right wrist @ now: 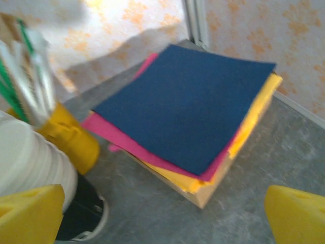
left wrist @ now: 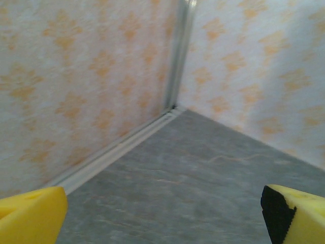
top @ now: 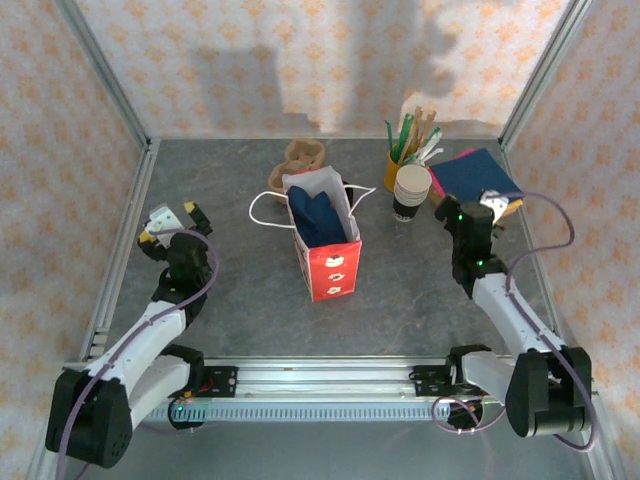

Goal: Pack the takeout coffee

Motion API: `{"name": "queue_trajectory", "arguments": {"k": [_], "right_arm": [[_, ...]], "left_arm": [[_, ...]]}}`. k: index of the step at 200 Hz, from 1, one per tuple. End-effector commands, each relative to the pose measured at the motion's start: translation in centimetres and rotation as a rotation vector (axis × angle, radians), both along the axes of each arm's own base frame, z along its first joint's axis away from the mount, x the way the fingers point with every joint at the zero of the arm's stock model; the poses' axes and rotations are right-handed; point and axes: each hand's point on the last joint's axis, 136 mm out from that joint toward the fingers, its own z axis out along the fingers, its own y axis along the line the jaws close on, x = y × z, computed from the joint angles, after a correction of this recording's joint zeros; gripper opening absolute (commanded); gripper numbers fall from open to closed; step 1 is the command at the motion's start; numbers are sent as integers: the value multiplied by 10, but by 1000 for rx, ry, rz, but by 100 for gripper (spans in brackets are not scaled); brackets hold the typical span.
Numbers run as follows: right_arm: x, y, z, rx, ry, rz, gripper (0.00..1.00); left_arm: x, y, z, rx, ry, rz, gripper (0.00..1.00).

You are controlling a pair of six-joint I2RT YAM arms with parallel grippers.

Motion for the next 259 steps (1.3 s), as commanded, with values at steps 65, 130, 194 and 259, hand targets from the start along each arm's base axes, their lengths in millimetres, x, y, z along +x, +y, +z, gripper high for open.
{"name": "queue_trajectory", "arguments": {"k": [65, 130, 194, 259], "right_arm": [[-1, -13, -25, -134, -237, -21, 100], [1, 4, -30, -159, -287, 125, 100], [12, 21, -47, -170, -261, 236, 100], [21, 19, -53, -158, -220, 239, 100]], "left_arm": [[5, 20, -39, 69, -29, 6, 99], [25, 12, -50, 4, -69, -125, 99], [35, -7, -58, 23, -107, -255, 100], [50, -19, -70, 52, -56, -318, 99]]}}
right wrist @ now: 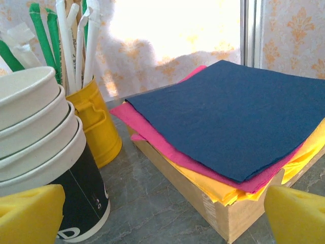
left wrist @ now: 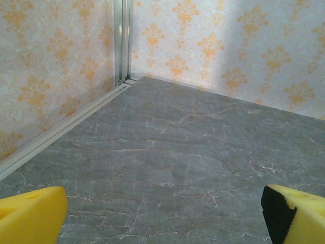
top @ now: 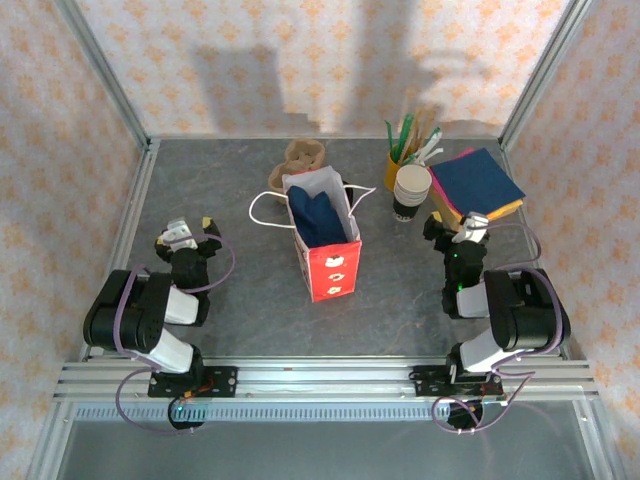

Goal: Pack the takeout coffee

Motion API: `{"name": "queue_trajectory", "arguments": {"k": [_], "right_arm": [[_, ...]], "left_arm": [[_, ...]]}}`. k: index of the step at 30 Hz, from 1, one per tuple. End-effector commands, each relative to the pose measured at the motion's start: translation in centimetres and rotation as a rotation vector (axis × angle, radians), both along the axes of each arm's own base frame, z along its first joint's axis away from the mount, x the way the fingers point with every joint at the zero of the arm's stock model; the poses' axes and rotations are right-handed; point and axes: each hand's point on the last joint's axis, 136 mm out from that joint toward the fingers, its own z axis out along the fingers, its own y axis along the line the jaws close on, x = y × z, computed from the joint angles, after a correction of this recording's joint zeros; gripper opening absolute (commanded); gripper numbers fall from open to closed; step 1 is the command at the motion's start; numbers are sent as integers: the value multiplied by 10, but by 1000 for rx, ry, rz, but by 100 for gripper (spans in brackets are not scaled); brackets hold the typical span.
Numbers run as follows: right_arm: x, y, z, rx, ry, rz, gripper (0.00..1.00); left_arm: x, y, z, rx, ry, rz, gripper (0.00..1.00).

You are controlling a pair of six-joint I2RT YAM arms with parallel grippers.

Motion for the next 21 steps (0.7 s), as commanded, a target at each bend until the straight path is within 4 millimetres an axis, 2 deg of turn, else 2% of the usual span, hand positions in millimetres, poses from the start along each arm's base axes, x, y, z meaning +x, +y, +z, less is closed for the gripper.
{"name": "queue_trajectory", "arguments": {"k": [1, 6, 11, 21], "right_arm": [[1, 0, -1, -15, 8, 8, 100], [2, 0, -1, -19, 12, 6, 100], [3, 1, -1, -23, 12, 4, 100], [2, 2, -2, -27, 16, 3, 100]], "left_arm": [[8, -6, 16, 21, -53, -30, 99], [8, -7, 14, 24, -42, -29, 99], [11, -21, 15, 75, -30, -70, 99], [11, -21, 15, 75, -29, -70, 99]]}}
